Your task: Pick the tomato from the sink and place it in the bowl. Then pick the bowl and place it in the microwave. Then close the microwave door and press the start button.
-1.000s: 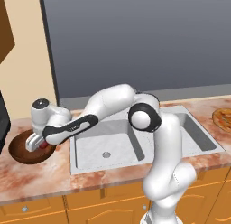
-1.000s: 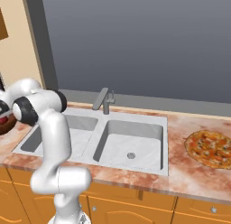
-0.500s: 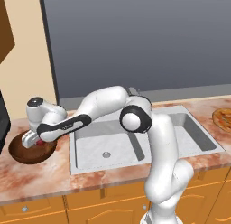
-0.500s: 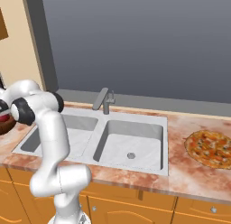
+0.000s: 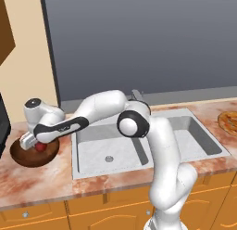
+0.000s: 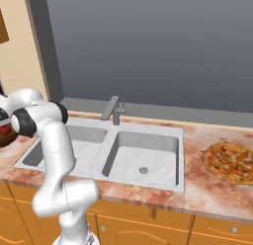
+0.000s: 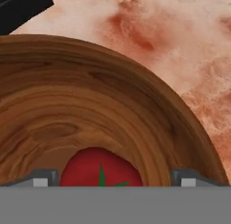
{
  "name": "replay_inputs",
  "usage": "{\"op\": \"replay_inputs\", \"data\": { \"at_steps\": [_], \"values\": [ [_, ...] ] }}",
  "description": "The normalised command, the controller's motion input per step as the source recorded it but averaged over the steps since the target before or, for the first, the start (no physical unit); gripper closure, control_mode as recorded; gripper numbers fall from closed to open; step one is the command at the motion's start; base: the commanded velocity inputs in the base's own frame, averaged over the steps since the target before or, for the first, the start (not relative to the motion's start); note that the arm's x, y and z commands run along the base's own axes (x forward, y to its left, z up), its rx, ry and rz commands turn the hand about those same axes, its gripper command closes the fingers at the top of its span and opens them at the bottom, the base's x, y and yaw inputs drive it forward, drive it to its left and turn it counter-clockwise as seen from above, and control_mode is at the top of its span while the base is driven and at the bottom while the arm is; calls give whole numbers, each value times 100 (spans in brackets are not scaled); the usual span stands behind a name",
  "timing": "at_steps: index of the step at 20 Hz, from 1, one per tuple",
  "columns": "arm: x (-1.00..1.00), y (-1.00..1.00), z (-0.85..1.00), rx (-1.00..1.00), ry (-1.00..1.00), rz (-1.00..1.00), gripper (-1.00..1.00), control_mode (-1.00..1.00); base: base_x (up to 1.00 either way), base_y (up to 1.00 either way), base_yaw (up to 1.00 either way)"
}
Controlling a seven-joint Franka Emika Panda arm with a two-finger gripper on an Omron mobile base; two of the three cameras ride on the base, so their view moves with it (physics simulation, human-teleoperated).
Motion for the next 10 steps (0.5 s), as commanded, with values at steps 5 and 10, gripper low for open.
{"op": "replay_inputs", "data": {
  "at_steps": [5,10],
  "values": [
    [-72,-12,48,8,-10,-36,-100,-100,0,0,0],
    [-100,-29,54,8,-7,-45,-100,-100,0,0,0]
  ]
}}
